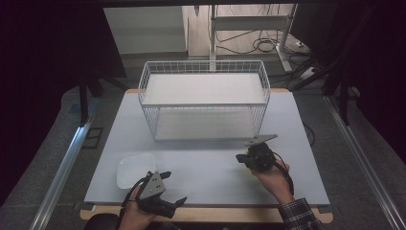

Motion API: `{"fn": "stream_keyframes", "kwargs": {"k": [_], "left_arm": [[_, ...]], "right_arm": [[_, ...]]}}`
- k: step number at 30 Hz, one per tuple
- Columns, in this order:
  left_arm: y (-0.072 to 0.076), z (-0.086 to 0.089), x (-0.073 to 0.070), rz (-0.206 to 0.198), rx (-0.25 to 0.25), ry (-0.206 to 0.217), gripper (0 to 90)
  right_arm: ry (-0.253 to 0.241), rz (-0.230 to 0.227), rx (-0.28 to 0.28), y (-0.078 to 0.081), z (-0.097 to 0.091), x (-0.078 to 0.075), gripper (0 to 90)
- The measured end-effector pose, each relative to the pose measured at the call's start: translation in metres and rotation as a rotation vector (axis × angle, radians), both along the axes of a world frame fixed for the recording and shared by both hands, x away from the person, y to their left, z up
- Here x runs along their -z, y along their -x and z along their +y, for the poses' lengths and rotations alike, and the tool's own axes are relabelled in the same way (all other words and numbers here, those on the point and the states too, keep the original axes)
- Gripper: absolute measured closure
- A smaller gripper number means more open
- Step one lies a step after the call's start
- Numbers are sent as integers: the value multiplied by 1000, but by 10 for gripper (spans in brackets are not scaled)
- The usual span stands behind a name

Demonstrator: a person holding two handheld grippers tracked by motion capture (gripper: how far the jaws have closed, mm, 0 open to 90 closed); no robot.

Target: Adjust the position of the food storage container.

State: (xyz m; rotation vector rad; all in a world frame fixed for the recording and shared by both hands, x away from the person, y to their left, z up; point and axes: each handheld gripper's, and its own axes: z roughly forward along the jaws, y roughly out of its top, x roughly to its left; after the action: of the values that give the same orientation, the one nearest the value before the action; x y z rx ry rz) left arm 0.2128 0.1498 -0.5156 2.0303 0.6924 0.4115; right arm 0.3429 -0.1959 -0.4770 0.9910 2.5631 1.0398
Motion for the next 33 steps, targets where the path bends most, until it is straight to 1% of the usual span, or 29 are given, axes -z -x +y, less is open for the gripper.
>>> {"fn": "stream_keyframes", "kwargs": {"k": [8, 17, 19, 21, 24, 26, 28, 29, 30, 31, 32, 33], "left_arm": [[0, 0, 0, 5, 1, 1, 38], [-1, -1, 0, 13, -6, -3, 44], [-1, -2, 0, 11, -8, -9, 45], [-1, -2, -1, 11, -13, -17, 48], [-1, -3, -3, 10, -34, -37, 52], [-1, -1, -6, 9, -35, -27, 59], [-1, 1, -10, 3, -54, -20, 73], [-1, 3, -12, -2, -58, -24, 94], [-1, 9, -17, -22, -81, -34, 178], [-1, 9, -17, -22, -81, -34, 232], [0, 12, -20, -26, -92, -32, 300], [0, 16, -22, -29, -102, -24, 300]], "right_arm": [[6, -12, 66, -1, -27, -1, 898], [-7, -15, 150, -4, -54, 0, 897], [-7, -12, 158, -4, -56, 0, 897], [-5, -22, 156, -4, -55, 0, 896], [-17, -25, 149, -2, -53, -1, 883], [-26, -28, 147, -1, -52, -2, 875], [-28, -30, 143, -1, -51, -2, 871], [-31, -34, 140, 0, -51, -2, 866], [-36, -37, 134, 1, -48, -3, 854], [-36, -36, 130, 1, -47, -3, 847], [-34, -38, 126, 2, -46, -3, 836], [-34, -38, 126, 2, -46, -3, 836]]}}
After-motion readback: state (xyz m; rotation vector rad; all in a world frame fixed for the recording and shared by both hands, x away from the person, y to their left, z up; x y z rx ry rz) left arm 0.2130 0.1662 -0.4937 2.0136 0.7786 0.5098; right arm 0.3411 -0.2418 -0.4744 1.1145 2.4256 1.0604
